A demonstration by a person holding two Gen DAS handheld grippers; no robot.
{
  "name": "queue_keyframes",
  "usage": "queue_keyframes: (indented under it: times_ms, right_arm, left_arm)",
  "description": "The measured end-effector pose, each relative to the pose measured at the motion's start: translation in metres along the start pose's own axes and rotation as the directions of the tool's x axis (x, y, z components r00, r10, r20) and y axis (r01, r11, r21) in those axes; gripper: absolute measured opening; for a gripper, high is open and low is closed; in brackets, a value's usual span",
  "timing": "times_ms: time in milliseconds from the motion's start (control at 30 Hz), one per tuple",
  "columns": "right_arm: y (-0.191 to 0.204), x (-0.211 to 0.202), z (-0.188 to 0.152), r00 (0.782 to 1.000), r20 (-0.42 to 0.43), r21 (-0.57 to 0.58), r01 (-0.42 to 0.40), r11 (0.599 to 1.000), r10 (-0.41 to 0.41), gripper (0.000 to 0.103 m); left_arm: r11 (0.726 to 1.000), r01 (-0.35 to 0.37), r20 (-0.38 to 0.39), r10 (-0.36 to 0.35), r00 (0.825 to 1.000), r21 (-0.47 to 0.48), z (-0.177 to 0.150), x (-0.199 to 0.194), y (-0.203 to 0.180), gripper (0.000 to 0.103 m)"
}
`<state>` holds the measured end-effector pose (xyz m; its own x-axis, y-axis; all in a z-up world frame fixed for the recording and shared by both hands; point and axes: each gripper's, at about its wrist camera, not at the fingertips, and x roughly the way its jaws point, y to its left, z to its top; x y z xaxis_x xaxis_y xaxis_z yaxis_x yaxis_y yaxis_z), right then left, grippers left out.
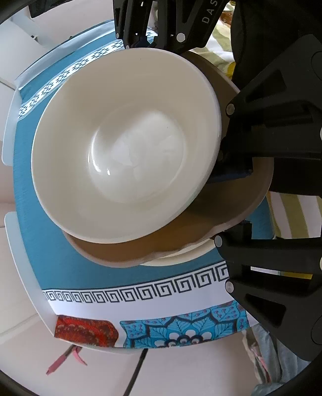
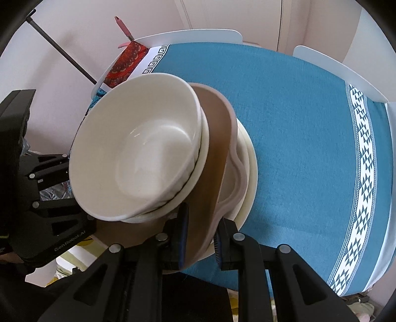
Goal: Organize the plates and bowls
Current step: 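Lower the basin onto the duck-print plate stack and open both grippers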
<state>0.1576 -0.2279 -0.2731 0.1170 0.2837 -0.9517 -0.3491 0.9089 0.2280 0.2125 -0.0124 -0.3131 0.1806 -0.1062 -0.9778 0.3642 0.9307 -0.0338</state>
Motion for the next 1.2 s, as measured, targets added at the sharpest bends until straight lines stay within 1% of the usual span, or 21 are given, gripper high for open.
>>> queue_keyframes:
  times_ms: [133, 233, 267, 300, 367, 400, 467, 533, 600, 667, 700, 767, 900, 1100, 1200]
  right_arm:
    - [0.001, -0.004, -0.002, 1.0, -0.008, -0.004, 0.004, 1.0, -0.004, 0.018]
    - [0.002, -0.005, 0.0, 1.0, -0.017, -0.009, 0.005, 1.0, -0.005, 0.019]
    - [0.003, -0.005, 0.0, 1.0, -0.018, -0.009, 0.006, 1.0, -0.006, 0.02]
    - [0.004, -0.006, -0.001, 1.0, -0.021, -0.011, 0.007, 1.0, -0.007, 0.02]
    - [0.004, -0.009, 0.0, 1.0, -0.023, -0.012, 0.008, 1.0, -0.008, 0.021]
    - [0.005, -0.009, 0.0, 1.0, -0.023, -0.014, 0.01, 1.0, -0.011, 0.021]
    - [0.004, -0.012, -0.001, 1.0, -0.023, -0.011, 0.008, 1.0, -0.008, 0.021]
    - [0.003, -0.015, -0.001, 1.0, -0.029, -0.009, 0.002, 1.0, -0.002, 0.022]
    - [0.001, -0.017, -0.001, 0.999, -0.036, -0.006, -0.006, 1.0, 0.006, 0.03]
    - [-0.001, -0.019, -0.003, 0.999, -0.04, 0.007, -0.025, 1.0, 0.025, 0.034]
    - [-0.002, -0.02, -0.004, 0.999, -0.042, 0.013, -0.027, 1.0, 0.028, 0.038]
    - [-0.004, -0.022, -0.006, 0.998, -0.045, 0.02, -0.031, 0.999, 0.031, 0.042]
    - [-0.005, -0.029, -0.01, 0.998, -0.036, 0.031, -0.041, 0.999, 0.042, 0.043]
    - [-0.004, -0.053, -0.023, 0.998, 0.008, 0.033, -0.054, 0.998, 0.054, 0.043]
    - [0.0, -0.071, -0.032, 0.997, 0.049, 0.026, -0.055, 0.998, 0.054, 0.043]
  left_arm:
    - [1.0, 0.024, -0.026, -0.024, 0.999, 0.004, 0.002, 0.0, 0.0, 0.023]
    - [0.998, 0.059, -0.047, -0.059, 0.997, 0.004, 0.003, 0.0, 0.0, 0.028]
    - [0.997, 0.075, -0.052, -0.075, 0.996, 0.009, 0.003, 0.0, 0.0, 0.034]
    - [0.995, 0.092, -0.055, -0.091, 0.994, 0.023, 0.002, 0.0, -0.003, 0.042]
    - [0.994, 0.112, -0.059, -0.111, 0.992, 0.018, 0.001, 0.0, -0.004, 0.05]
    - [0.991, 0.134, -0.06, -0.134, 0.989, 0.005, 0.001, 0.0, -0.003, 0.054]
    - [0.989, 0.148, -0.062, -0.148, 0.987, -0.002, 0.002, -0.001, -0.001, 0.055]
    - [0.987, 0.159, -0.065, -0.159, 0.985, -0.007, 0.001, -0.002, -0.002, 0.059]
    - [0.985, 0.173, -0.068, -0.174, 0.982, -0.011, 0.001, -0.004, -0.003, 0.066]
    - [0.982, 0.189, -0.072, -0.191, 0.979, -0.026, 0.001, -0.006, -0.002, 0.07]
    - [0.98, 0.196, -0.073, -0.197, 0.978, -0.033, 0.0, -0.008, 0.0, 0.072]
    - [0.976, 0.209, -0.075, -0.213, 0.974, -0.055, -0.001, -0.011, 0.002, 0.073]
    - [0.969, 0.23, -0.066, -0.237, 0.969, -0.092, -0.008, -0.023, 0.008, 0.075]
    - [0.971, 0.212, -0.023, -0.216, 0.976, -0.115, -0.016, -0.047, 0.011, 0.075]
    - [0.971, 0.206, 0.025, -0.205, 0.979, -0.122, -0.03, -0.071, 0.014, 0.075]
